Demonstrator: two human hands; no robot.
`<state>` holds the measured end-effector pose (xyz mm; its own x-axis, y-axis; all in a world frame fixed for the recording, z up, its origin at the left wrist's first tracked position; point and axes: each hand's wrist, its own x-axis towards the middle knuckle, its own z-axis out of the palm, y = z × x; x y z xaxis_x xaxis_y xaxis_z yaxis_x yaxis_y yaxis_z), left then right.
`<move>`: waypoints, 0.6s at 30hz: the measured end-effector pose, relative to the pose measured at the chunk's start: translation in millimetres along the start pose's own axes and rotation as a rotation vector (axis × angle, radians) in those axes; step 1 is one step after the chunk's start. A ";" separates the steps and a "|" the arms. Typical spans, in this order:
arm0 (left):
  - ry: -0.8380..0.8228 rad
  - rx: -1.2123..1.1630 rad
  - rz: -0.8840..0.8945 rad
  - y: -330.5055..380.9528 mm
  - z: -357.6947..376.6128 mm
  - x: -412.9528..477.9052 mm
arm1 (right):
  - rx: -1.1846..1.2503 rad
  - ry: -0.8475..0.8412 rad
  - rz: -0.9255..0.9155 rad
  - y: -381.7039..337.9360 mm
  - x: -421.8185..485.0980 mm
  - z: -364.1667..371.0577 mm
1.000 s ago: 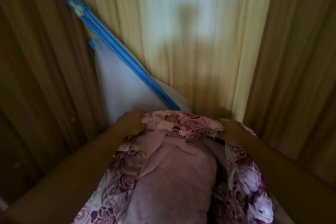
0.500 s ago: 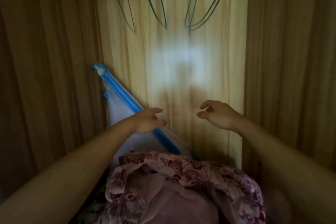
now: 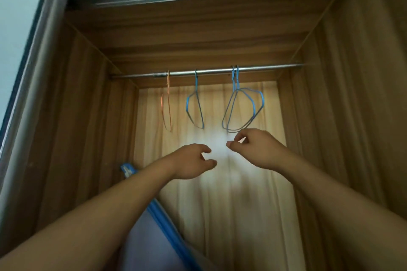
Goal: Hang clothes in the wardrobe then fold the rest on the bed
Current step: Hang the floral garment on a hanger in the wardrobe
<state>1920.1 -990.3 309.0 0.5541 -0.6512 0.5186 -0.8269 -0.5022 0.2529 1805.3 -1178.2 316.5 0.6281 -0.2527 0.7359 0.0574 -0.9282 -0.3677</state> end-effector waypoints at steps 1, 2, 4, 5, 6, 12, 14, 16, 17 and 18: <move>0.012 0.015 0.001 3.6 -10.0 1.6 | -0.018 0.007 -0.022 -11.4 3.4 -5.4; 0.024 0.028 0.000 6.4 -19.5 2.8 | -0.026 0.014 -0.041 -22.5 6.2 -9.5; 0.034 0.058 -0.004 9.1 -35.5 3.3 | 0.020 0.010 -0.064 -43.9 9.5 -12.7; 0.031 0.077 -0.006 8.7 -41.3 2.7 | 0.093 -0.011 -0.065 -55.1 9.8 -12.1; 0.028 0.095 -0.009 7.5 -45.6 1.4 | 0.203 -0.038 -0.058 -67.1 10.2 -10.4; 0.028 0.177 -0.063 -10.2 -54.8 -7.8 | 0.797 -0.215 0.103 -137.8 25.4 2.0; 0.031 0.182 -0.080 -19.8 -56.6 -12.4 | 0.838 -0.220 0.133 -149.5 30.8 13.0; 0.012 0.193 -0.104 -29.6 -59.4 -16.8 | 0.852 -0.164 0.164 -152.9 38.0 23.6; 0.001 0.196 -0.117 -33.8 -60.7 -18.4 | 0.859 -0.135 0.178 -152.5 42.0 27.4; -0.004 0.199 -0.124 -37.7 -62.0 -19.6 | 0.870 -0.115 0.191 -152.1 45.7 30.1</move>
<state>1934.4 -923.3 339.9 0.6509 -0.5793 0.4907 -0.7175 -0.6807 0.1481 1848.7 -1040.4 389.0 0.7581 -0.3092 0.5742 0.4826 -0.3262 -0.8128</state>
